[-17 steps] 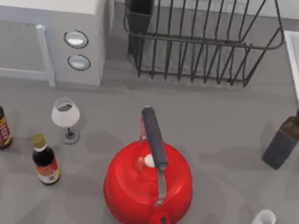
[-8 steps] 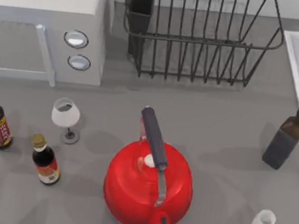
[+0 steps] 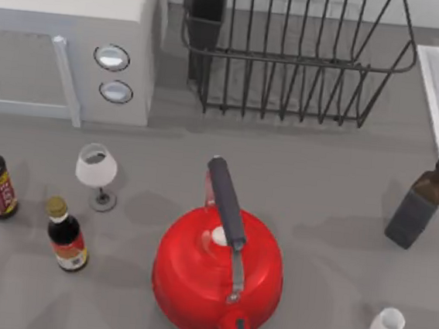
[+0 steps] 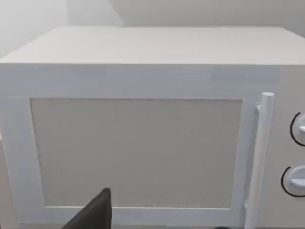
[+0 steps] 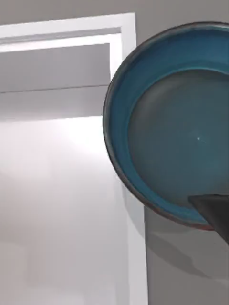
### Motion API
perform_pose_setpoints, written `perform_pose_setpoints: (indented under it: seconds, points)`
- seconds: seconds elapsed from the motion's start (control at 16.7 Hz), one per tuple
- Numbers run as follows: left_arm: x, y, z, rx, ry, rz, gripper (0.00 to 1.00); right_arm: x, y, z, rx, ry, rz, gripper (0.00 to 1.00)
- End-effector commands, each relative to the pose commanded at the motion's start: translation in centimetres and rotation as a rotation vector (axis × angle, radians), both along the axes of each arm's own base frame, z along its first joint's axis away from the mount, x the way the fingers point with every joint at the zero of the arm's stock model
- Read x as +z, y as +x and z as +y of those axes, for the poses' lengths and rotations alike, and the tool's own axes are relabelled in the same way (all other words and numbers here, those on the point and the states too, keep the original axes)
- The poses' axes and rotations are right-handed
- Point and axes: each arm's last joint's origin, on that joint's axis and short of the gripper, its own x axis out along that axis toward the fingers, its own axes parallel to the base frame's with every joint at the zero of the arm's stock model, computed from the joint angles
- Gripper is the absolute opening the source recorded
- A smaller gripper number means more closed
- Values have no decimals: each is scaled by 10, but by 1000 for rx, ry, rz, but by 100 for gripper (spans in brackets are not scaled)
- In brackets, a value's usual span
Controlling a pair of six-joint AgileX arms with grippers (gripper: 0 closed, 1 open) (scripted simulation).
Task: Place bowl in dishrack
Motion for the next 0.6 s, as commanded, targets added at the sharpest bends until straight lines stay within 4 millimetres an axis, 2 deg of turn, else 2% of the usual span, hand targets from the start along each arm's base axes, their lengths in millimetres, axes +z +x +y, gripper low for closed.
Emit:
perform_pose_setpoints:
  seconds: [0.36, 0.48, 0.6]
  points:
    - [0, 0, 0, 0, 0, 0, 100, -7, 35, -81, -9, 164, 354, 100]
    - [0, 0, 0, 0, 0, 0, 100, -12, 40, -101, -5, 216, 415, 100]
    - [0, 0, 0, 0, 0, 0, 100, -15, 41, -112, -1, 247, 445, 100]
